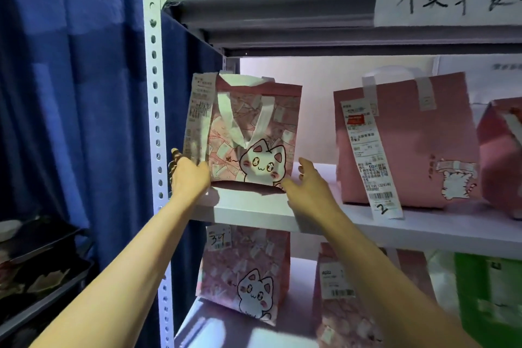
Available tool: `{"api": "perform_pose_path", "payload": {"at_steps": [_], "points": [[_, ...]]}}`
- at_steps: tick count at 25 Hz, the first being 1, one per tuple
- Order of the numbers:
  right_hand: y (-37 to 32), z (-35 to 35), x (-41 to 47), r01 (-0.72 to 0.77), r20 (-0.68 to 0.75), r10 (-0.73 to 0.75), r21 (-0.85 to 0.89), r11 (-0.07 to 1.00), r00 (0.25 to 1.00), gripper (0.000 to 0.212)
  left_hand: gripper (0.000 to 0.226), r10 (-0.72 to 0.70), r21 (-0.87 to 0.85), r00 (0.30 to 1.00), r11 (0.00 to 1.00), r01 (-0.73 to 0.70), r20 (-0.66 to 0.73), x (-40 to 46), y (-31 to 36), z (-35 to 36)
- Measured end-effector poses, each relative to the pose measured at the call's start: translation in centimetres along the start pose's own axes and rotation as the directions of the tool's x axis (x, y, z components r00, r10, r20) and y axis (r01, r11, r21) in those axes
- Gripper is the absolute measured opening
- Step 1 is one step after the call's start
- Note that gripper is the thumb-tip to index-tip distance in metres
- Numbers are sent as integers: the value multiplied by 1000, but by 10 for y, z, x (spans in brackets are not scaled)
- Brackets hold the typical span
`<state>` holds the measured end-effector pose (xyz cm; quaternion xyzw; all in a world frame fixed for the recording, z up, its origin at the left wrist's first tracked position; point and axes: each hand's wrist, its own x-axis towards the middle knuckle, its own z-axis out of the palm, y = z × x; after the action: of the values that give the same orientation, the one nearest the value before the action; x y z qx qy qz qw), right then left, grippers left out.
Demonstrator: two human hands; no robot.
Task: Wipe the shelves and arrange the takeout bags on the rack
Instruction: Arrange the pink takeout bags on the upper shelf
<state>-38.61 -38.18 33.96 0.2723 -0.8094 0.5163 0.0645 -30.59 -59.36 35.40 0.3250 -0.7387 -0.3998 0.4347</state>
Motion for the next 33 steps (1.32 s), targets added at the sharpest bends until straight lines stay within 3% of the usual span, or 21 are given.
{"api": "perform_pose_path", "payload": {"at_steps": [3, 11, 15, 18, 21, 25, 28, 33], "points": [[-4, 5, -3, -3, 16, 2, 43, 999, 1000, 48, 45, 16, -54, 993, 998, -10, 118, 7, -3, 0], [-4, -17, -19, -32, -100, 27, -47, 998, 995, 54, 48, 152, -104, 968, 986, -134, 198, -8, 7, 15], [2, -25, -27, -13, -110, 7, -58, 998, 994, 46, 67, 121, -143, 968, 985, -91, 220, -17, 7, 14], [1, -32, -35, -10, -98, 5, -53, 999, 995, 48, 59, 179, -112, 970, 980, -162, 162, -26, 9, 9], [-2, -41, -49, 31, -103, -36, -47, 998, 994, 48, 61, 227, -23, 974, 974, -227, 17, -40, 18, 2], [-2, -62, -67, 112, -131, -112, -10, 994, 985, 46, 59, 345, 77, 932, 938, -338, -112, -65, 38, 2], [3, -83, -80, 161, -147, -164, -32, 986, 975, 50, 56, 405, 148, 906, 910, -387, -121, -89, 52, 8], [22, -125, -95, 218, -163, -226, -62, 974, 960, 46, 52, 360, 184, 930, 922, -342, -78, -127, 68, 19]]}}
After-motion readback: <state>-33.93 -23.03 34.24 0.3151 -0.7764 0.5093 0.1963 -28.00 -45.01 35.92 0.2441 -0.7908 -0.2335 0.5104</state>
